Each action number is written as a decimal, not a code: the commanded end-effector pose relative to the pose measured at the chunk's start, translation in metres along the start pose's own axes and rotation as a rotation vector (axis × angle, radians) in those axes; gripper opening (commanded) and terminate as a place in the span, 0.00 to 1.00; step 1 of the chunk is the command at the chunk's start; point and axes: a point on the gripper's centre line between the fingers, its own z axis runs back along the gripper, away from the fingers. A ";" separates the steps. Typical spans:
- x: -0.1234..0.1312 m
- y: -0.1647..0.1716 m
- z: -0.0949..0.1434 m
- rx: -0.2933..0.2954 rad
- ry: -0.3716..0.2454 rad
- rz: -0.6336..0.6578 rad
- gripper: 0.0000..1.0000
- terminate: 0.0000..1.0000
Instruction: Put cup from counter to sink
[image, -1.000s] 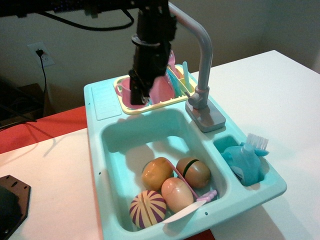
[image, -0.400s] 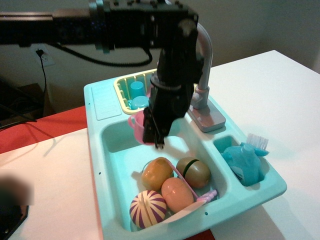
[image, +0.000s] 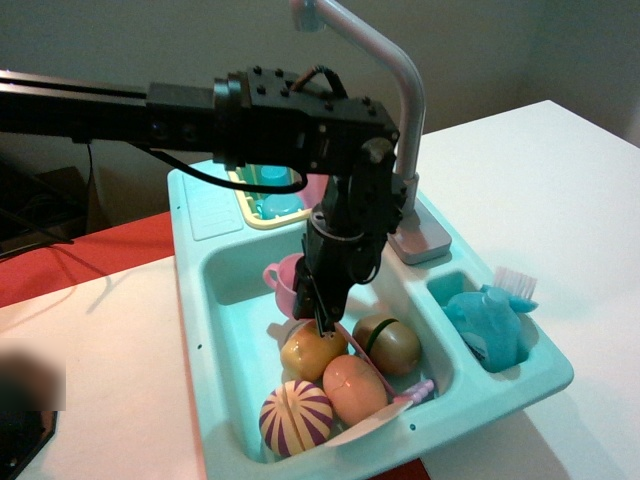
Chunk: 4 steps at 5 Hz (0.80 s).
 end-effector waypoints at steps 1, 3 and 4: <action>0.007 0.000 0.005 0.011 -0.027 0.019 1.00 0.00; -0.005 -0.003 0.018 0.033 -0.008 0.048 1.00 0.00; -0.019 0.004 0.038 0.030 -0.022 0.078 1.00 1.00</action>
